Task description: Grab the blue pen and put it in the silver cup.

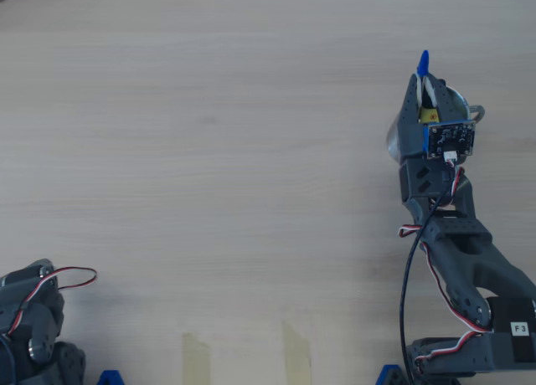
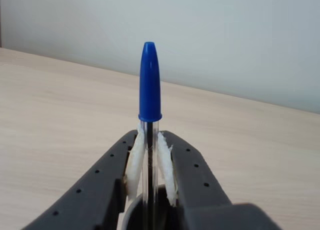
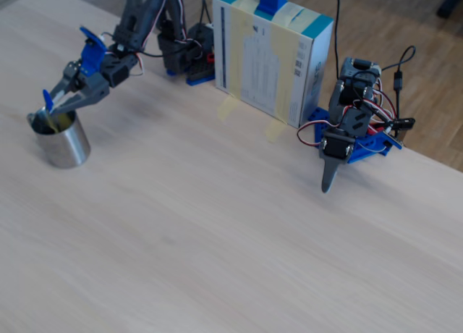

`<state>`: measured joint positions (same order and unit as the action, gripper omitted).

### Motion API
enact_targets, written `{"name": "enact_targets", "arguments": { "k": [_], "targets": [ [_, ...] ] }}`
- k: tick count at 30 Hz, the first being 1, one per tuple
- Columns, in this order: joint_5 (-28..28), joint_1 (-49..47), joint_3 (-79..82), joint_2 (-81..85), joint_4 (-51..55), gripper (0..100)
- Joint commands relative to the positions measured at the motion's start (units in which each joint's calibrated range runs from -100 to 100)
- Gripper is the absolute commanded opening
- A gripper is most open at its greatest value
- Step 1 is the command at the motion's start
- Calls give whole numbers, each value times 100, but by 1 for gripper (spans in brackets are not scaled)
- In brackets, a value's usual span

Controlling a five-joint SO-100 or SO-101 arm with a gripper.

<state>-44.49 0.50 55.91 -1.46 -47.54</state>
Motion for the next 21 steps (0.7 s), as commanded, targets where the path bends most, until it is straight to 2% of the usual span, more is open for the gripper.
{"name": "enact_targets", "arguments": {
  "k": [1, 21],
  "targets": [
    [-25, 28, -353, -37, -12, 2],
    [-19, 151, -452, -602, 5, 2]
  ]
}}
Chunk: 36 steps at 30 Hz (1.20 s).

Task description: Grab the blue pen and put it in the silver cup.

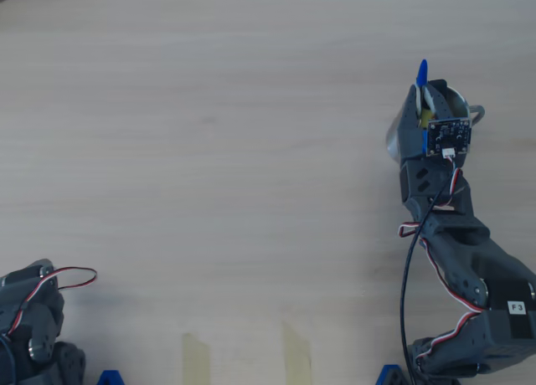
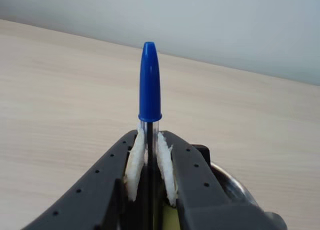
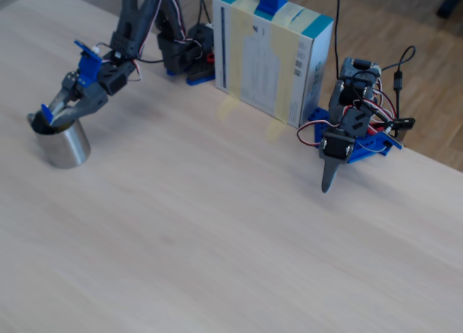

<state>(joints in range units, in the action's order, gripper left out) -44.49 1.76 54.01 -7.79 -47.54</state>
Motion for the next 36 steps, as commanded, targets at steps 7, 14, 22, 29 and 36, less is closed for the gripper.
{"name": "enact_targets", "arguments": {
  "k": [7, 14, 22, 29, 36],
  "targets": [
    [7, 25, -190, 23, 5, 2],
    [27, -1, -118, 31, 5, 2],
    [-14, -27, -82, 114, 280, 3],
    [-14, -36, -109, 114, 365, 10],
    [12, -45, -63, 123, 365, 19]
  ]
}}
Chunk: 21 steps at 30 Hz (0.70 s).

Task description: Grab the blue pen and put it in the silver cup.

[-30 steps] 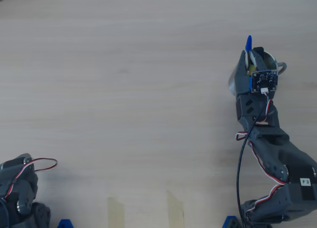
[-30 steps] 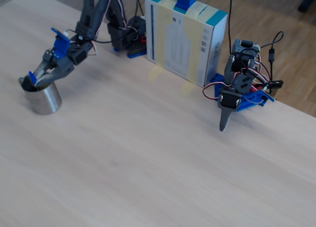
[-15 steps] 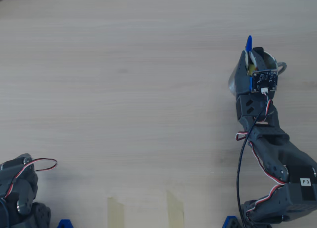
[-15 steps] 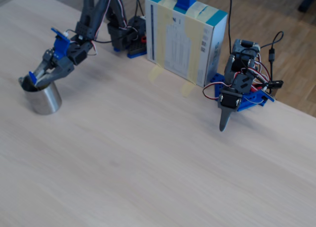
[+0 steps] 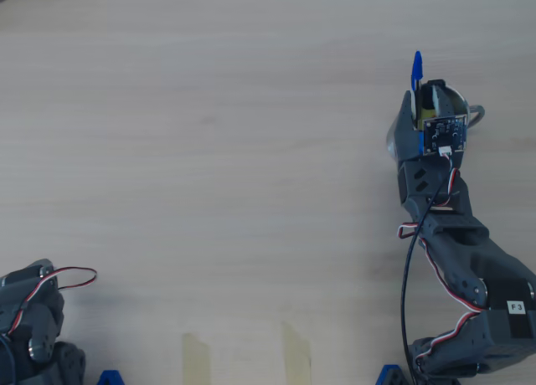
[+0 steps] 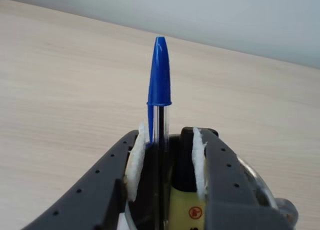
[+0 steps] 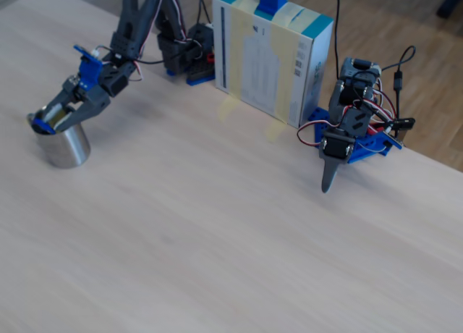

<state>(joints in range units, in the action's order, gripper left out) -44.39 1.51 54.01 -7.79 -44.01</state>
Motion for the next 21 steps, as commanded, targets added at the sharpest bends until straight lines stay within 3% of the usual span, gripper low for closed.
{"name": "enact_targets", "arguments": {
  "k": [1, 7, 13, 21],
  "targets": [
    [2, -28, -54, 123, 12, 20],
    [22, -142, -54, 131, 21, 31],
    [7, -159, -45, 139, 38, 35],
    [-30, -273, -54, 688, 973, 39]
  ]
}}
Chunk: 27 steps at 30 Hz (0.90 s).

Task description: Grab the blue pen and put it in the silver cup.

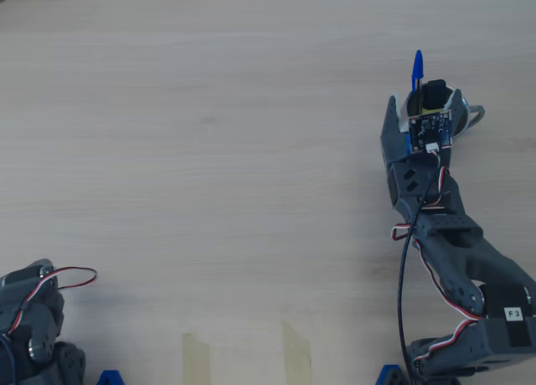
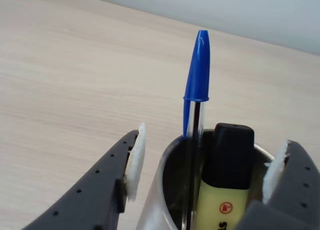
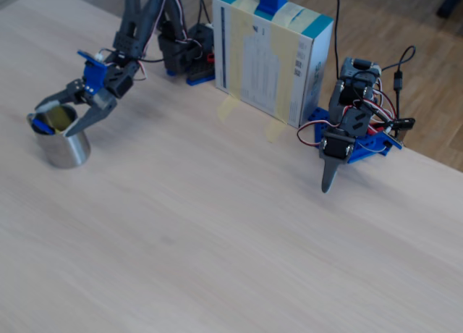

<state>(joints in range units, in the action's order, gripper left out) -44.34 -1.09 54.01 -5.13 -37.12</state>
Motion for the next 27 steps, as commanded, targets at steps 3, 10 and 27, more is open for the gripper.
{"name": "enact_targets", "arguments": {
  "k": [3, 10, 27],
  "targets": [
    [-40, -13, -54, 588, 722, 40],
    [-40, -13, -45, 820, 893, 40],
    [-248, -31, -54, 1444, 2034, 42]
  ]
}}
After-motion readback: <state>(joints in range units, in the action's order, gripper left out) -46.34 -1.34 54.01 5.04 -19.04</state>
